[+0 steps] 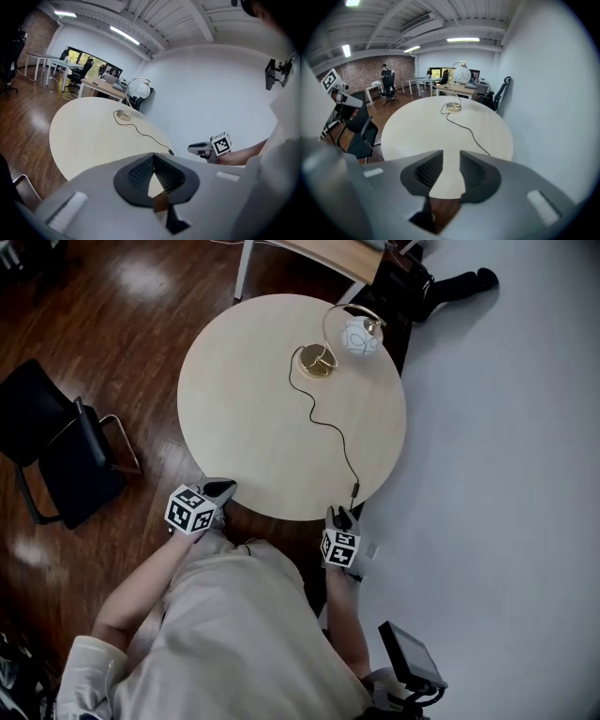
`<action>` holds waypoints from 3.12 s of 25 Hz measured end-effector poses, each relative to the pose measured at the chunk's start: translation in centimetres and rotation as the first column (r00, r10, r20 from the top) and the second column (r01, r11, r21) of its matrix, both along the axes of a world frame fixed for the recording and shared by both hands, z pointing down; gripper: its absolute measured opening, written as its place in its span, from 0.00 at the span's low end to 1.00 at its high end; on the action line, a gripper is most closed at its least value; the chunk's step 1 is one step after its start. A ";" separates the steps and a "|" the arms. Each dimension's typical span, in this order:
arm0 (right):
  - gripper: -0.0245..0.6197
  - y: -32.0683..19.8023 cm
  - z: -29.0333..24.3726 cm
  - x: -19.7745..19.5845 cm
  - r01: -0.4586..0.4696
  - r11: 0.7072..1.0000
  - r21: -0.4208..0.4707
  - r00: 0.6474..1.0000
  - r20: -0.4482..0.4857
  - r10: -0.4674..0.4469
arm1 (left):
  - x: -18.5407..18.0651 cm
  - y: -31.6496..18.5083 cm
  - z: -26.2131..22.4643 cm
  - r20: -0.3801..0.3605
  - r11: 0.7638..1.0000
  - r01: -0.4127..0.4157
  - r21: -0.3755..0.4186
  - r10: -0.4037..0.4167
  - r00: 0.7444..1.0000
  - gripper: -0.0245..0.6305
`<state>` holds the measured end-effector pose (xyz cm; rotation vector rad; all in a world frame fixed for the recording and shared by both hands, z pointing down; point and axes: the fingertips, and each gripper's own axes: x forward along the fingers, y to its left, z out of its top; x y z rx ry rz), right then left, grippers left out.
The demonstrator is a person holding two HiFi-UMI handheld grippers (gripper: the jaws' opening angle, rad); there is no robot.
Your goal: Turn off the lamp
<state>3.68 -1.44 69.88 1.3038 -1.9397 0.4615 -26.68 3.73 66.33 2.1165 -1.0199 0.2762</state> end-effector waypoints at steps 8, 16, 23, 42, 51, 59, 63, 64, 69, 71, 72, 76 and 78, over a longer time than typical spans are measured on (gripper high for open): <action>0.20 3.7 -4.2 1.6 0.054 0.993 0.106 0.986 0.151 -0.070 | 6.4 3.2 -1.7 0.060 1.000 -0.012 0.010 0.012 0.998 0.04; 0.17 8.5 -0.3 3.8 0.153 0.984 -0.086 0.985 0.094 -0.145 | 15.2 7.4 -1.3 0.116 0.988 -0.150 0.042 0.144 0.983 0.04; 0.16 8.2 -2.4 3.9 0.238 0.970 -0.055 0.968 0.102 -0.231 | 18.7 12.1 -1.2 0.137 0.989 -0.144 0.030 0.138 0.981 0.04; 0.14 10.2 -4.4 0.1 0.337 0.941 -0.032 0.935 0.132 -0.331 | 16.0 15.6 -1.8 0.170 0.998 -0.061 -0.010 0.062 0.984 0.04; 0.13 9.8 -6.4 -4.8 0.349 0.937 -0.012 0.933 0.095 -0.346 | 11.6 16.2 -2.2 0.112 0.998 -0.060 -0.012 0.061 0.992 0.04; 0.13 11.4 -7.0 -9.5 0.333 0.943 -0.016 0.939 0.098 -0.330 | 6.9 15.9 -2.6 0.104 0.996 -0.087 -0.001 0.086 0.991 0.04; 0.12 12.0 -7.0 -11.2 0.331 0.944 -0.015 0.940 0.092 -0.328 | 5.5 15.8 -2.2 0.091 0.994 -0.105 -0.007 0.105 0.990 0.04; 0.12 12.1 -7.1 -11.4 0.326 0.945 -0.015 0.941 0.104 -0.322 | 5.4 15.8 -2.0 0.085 0.993 -0.114 -0.011 0.114 0.990 0.04; 0.12 13.4 -7.0 -10.1 0.249 0.968 -0.038 0.951 0.198 -0.237 | 5.2 15.7 -1.2 0.053 0.987 -0.162 -0.025 0.163 0.985 0.04; 0.11 14.5 -5.9 -8.5 0.198 0.978 -0.068 0.960 0.214 -0.180 | 5.2 15.6 -0.8 0.040 0.985 -0.171 -0.031 0.172 0.984 0.04; 0.11 15.1 -5.2 -7.7 0.176 0.981 -0.084 0.964 0.218 -0.154 | 5.1 15.5 -0.5 0.035 0.985 -0.171 -0.035 0.172 0.984 0.04; 0.11 17.6 -3.5 -5.4 0.108 0.985 -0.135 0.971 0.226 -0.076 | 4.2 15.8 -0.4 0.023 0.987 -0.155 -0.049 0.156 0.987 0.04; 0.10 18.7 -2.9 -4.5 0.077 0.986 -0.150 0.974 0.224 -0.042 | 4.0 16.2 -0.5 0.018 0.985 -0.160 -0.058 0.161 0.987 0.04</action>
